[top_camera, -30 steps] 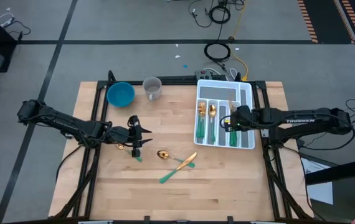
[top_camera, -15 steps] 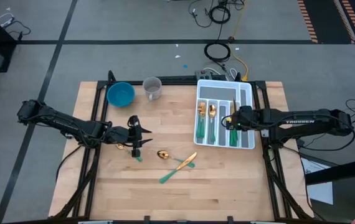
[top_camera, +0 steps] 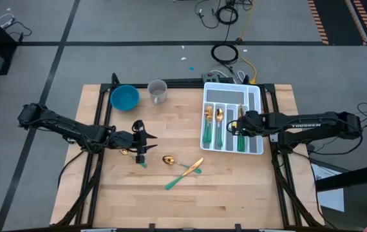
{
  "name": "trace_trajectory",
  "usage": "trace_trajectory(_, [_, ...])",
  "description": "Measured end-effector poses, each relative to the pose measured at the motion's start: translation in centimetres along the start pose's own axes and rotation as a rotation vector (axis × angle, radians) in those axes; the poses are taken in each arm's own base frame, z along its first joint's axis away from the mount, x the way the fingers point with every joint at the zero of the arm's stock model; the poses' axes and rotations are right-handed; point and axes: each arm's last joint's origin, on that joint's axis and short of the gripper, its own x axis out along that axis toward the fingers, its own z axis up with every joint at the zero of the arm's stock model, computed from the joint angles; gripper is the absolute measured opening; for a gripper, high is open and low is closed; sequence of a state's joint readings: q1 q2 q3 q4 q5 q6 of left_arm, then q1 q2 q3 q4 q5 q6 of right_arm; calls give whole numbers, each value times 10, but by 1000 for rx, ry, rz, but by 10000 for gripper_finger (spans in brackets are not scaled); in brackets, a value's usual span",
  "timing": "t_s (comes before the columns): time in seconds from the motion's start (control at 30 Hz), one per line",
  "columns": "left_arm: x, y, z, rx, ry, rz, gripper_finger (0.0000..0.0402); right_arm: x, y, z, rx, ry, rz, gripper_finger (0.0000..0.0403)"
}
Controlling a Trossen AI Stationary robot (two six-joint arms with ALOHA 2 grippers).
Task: Sort silverware
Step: Put the green knife into the white silverware organizer
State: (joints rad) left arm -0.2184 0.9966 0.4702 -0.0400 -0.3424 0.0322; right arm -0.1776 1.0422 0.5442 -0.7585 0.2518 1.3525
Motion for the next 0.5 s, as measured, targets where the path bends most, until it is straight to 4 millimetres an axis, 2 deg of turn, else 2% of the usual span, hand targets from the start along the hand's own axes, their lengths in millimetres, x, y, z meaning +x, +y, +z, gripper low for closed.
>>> trace_trajectory(0.3, [0, 0, -1, 4, 8, 0, 160, 3, 0, -1, 20, 37, -12, 0])
trace_trajectory(0.5, [0, 0, -1, 12, 8, 0, 160, 6, -3, 1, 54, 120, -39, 0])
